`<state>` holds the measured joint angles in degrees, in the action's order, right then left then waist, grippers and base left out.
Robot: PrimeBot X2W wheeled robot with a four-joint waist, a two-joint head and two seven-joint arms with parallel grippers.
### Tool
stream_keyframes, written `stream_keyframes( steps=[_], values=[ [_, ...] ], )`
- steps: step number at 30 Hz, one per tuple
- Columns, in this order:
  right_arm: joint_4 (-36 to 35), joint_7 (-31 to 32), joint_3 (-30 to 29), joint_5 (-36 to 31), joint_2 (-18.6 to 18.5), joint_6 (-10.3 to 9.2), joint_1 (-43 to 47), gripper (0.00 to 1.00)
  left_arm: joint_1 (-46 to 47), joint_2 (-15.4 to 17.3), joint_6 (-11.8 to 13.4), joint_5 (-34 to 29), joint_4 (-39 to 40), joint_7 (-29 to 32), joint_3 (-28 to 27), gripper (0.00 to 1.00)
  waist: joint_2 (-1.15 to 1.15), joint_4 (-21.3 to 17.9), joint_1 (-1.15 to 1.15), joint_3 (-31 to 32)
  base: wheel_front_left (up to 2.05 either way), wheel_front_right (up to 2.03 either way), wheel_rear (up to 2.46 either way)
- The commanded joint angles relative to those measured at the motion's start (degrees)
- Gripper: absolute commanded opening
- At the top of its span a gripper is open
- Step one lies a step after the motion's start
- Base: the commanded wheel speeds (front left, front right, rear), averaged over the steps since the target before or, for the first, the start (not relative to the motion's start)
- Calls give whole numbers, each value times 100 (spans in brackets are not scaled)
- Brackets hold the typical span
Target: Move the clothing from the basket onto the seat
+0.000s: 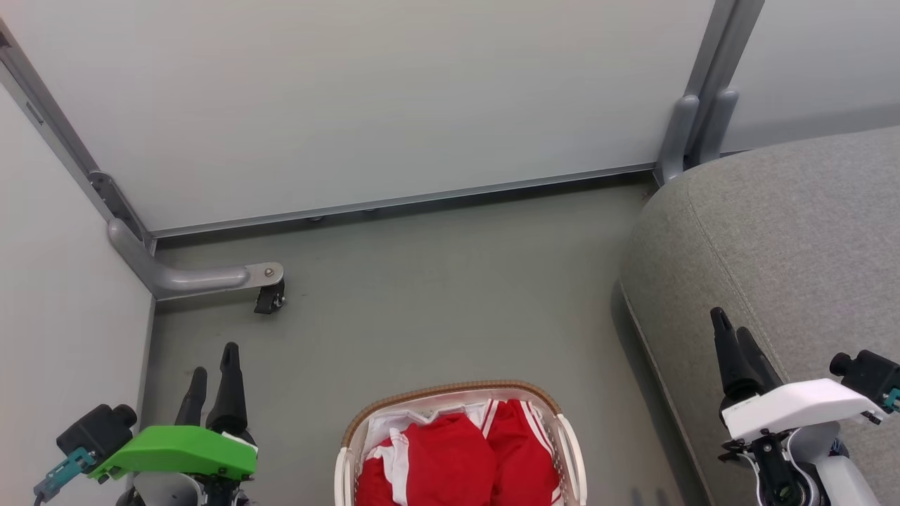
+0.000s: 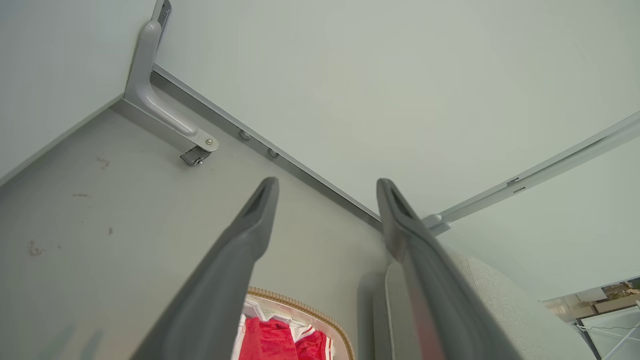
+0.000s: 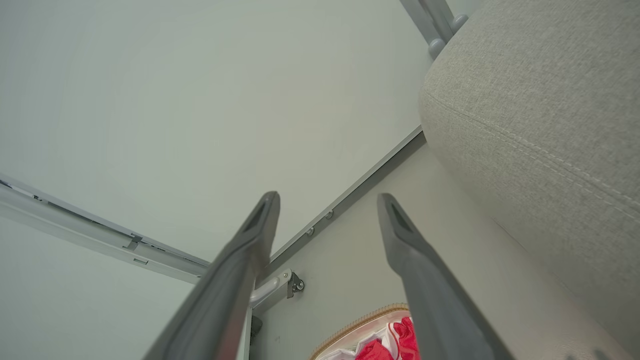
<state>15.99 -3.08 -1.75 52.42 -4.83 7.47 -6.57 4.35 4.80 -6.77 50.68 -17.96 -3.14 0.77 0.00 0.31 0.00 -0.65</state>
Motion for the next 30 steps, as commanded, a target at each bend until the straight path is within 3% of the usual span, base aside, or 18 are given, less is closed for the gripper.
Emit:
stream_keyframes(
  steps=[1, 30],
  values=[
    [-30, -69, 22, -214, -65, 1, -154, 100, 156, 90, 15, -222, 37, -63, 43, 100, 0, 0, 0, -3, 0, 0, 0],
    [288, -564, 409, -2438, -143, 2, -342, 100, 141, 248, 242, -2259, -200, -556, 392, 100, 0, 33, 0, -27, 0, 0, 0]
  ],
)
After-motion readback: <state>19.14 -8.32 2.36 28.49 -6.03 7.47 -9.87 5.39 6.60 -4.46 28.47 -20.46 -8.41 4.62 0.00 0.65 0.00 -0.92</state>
